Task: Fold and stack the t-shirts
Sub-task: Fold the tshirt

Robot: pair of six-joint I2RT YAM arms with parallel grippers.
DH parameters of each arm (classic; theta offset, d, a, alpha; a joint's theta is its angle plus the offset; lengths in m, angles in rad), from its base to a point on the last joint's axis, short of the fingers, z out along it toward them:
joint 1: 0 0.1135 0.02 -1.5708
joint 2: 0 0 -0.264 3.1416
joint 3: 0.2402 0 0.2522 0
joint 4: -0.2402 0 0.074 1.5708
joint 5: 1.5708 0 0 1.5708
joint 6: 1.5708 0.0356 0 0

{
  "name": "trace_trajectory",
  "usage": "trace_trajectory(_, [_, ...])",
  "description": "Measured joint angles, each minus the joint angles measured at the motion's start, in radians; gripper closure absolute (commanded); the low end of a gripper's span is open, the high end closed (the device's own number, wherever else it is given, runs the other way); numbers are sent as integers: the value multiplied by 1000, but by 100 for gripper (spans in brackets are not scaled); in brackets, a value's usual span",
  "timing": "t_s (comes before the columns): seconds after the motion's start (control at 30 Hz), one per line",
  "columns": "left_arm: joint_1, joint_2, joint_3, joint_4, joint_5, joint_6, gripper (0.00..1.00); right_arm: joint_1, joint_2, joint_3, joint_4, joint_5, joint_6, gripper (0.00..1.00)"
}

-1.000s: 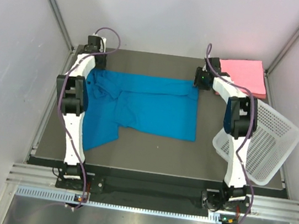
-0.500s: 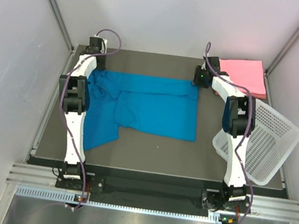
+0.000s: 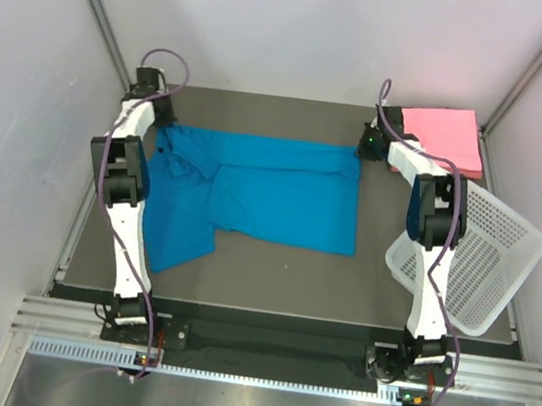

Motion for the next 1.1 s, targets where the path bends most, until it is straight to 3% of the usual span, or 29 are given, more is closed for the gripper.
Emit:
trace_trajectory(0.3, [177,-56,-180,167,318,-287,98,-6,-26,-60,61,11,35,100])
trace_trajectory(0.47, [170,-58,-202,234,395,-346,68,-6,-31,-74,79,31,41,100])
trace_trajectory(0.57, [166,-71,-224,253,407,-351,62,-6,-31,-74,80,37,42,100])
trace_trajectory(1.1, [169,-98,-204,241,419,-293,60,-21,-31,-74,86,77,53,100])
